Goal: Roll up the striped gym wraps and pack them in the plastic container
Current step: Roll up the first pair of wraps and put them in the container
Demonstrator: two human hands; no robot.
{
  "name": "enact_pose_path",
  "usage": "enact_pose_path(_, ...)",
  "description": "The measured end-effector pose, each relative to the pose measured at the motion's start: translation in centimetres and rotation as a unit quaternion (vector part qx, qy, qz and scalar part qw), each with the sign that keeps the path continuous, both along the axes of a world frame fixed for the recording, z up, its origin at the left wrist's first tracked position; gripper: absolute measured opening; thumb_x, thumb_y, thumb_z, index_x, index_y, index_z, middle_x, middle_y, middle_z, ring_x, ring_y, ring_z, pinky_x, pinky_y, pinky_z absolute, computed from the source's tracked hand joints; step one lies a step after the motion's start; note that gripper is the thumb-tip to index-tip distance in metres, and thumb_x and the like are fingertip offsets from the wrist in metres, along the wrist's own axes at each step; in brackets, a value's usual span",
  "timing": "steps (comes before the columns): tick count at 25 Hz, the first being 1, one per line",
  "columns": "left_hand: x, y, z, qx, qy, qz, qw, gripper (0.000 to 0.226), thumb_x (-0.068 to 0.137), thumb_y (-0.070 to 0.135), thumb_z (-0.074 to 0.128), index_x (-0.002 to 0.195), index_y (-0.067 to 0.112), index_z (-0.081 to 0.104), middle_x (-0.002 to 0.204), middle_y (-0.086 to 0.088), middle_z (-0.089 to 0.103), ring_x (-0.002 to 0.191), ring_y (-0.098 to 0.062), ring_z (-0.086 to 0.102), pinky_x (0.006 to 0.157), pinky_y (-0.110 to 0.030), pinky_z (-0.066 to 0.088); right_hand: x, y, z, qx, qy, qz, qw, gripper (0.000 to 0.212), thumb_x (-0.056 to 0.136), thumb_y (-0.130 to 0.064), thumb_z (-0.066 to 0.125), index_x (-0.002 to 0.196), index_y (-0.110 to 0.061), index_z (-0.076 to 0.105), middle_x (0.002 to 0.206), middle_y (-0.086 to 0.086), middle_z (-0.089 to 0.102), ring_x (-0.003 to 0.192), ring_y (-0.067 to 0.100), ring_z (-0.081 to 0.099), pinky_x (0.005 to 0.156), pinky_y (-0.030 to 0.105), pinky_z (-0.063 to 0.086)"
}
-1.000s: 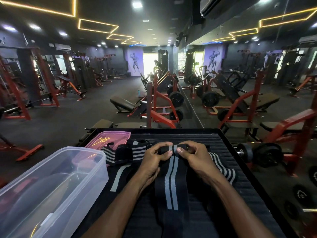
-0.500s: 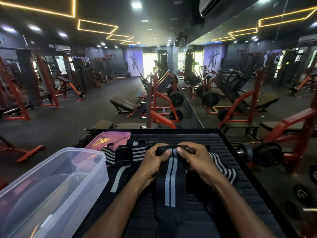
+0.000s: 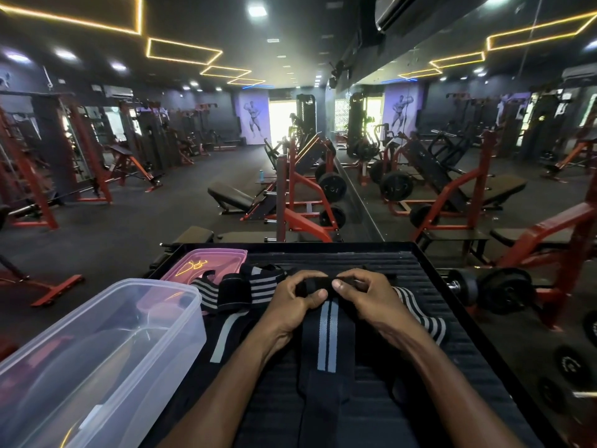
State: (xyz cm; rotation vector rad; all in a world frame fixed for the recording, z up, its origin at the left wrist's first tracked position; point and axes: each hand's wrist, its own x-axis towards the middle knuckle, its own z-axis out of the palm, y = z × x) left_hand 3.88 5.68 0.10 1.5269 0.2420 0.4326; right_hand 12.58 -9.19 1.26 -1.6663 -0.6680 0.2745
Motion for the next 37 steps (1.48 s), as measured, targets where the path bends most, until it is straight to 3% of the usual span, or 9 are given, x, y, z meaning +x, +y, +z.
enact_pose_path(5,0.3,-0.1,-0.3,-0.135,-0.006,-0.043,0.99,0.028,0.083,0.007,0.076,0.11,0.004,0.069,0.109,-0.02,0.073,0.104,-0.033,0.07,0.093,-0.043,0.056,0.1,-0.2,0.0,0.052,-0.043,0.011,0.998,0.032,0.079,0.005,0.077,0.095,-0.022,0.077,0.099,-0.004,0.078,0.098,0.011,0.072,0.091,0.029,0.055)
enact_pose_path(8,0.4,0.0,-0.4,-0.049,-0.033,0.007,0.998,0.019,0.083,0.001,0.074,0.099,0.011,0.072,0.095,-0.008,0.074,0.094,-0.024,0.071,0.082,-0.032,0.057,0.1,0.2,-0.2,0.054,-0.025,0.004,0.998,0.029,0.079,-0.002,0.08,0.1,-0.022,0.075,0.1,-0.001,0.076,0.097,0.014,0.071,0.085,0.03,0.056)
enact_pose_path(12,0.3,0.3,-0.5,-0.013,-0.051,0.008,0.999,0.032,0.08,-0.008,0.072,0.102,0.014,0.072,0.104,-0.007,0.072,0.1,-0.021,0.069,0.084,-0.028,0.056,0.5,0.3,-0.6,0.001,0.017,0.001,1.0,0.012,0.087,-0.026,0.077,0.096,-0.019,0.073,0.091,0.004,0.076,0.083,0.02,0.071,0.071,0.035,0.054)
enact_pose_path(18,0.4,0.1,-0.4,-0.118,-0.066,-0.061,0.989,0.029,0.079,0.006,0.079,0.107,0.009,0.071,0.111,-0.015,0.07,0.106,-0.031,0.067,0.097,-0.042,0.054,-0.2,-0.4,0.3,0.064,-0.034,0.028,0.997,0.032,0.08,0.008,0.075,0.097,-0.019,0.075,0.094,0.003,0.078,0.09,0.012,0.073,0.081,0.024,0.057)
enact_pose_path(21,0.5,0.1,-0.4,-0.044,-0.071,0.001,0.997,0.023,0.081,0.001,0.076,0.101,0.014,0.075,0.111,-0.01,0.073,0.11,-0.028,0.067,0.097,-0.04,0.054,0.1,-0.2,0.1,0.068,-0.02,0.029,0.997,0.039,0.076,0.007,0.079,0.098,-0.024,0.077,0.097,0.0,0.078,0.094,0.017,0.073,0.084,0.031,0.058)
enact_pose_path(25,0.1,-0.1,-0.3,0.048,-0.085,0.013,0.995,0.034,0.079,-0.009,0.072,0.102,0.016,0.073,0.11,0.0,0.073,0.109,-0.015,0.067,0.088,-0.022,0.053,0.4,-0.3,0.0,0.035,0.046,0.014,0.998,0.01,0.086,-0.021,0.078,0.095,-0.027,0.077,0.085,0.0,0.072,0.068,0.015,0.064,0.055,0.03,0.052)
enact_pose_path(28,0.2,-0.5,-0.3,0.108,-0.095,0.021,0.989,0.04,0.077,-0.008,0.075,0.108,0.017,0.071,0.11,0.004,0.072,0.107,-0.009,0.067,0.086,-0.018,0.052,0.5,-0.4,0.0,0.051,0.012,0.011,0.999,0.02,0.087,-0.005,0.075,0.09,-0.025,0.076,0.083,0.0,0.075,0.076,0.017,0.071,0.066,0.032,0.058)
enact_pose_path(33,0.5,-0.7,-0.8,0.003,-0.061,0.039,0.997,0.034,0.081,0.018,0.081,0.112,0.015,0.068,0.105,-0.001,0.073,0.1,-0.015,0.07,0.082,-0.024,0.055,0.3,-0.6,0.5,0.099,-0.021,0.008,0.995,0.031,0.08,0.012,0.073,0.097,-0.014,0.076,0.092,-0.002,0.078,0.085,0.007,0.073,0.075,0.017,0.056)
enact_pose_path(37,0.5,-0.3,-0.5,0.016,-0.08,0.065,0.995,0.026,0.081,0.0,0.076,0.097,0.021,0.071,0.094,0.004,0.073,0.09,-0.008,0.068,0.078,-0.019,0.052,0.2,-0.3,0.3,0.109,0.051,0.026,0.992,0.032,0.081,0.007,0.076,0.104,-0.014,0.076,0.093,0.002,0.077,0.081,0.01,0.071,0.075,0.024,0.057)
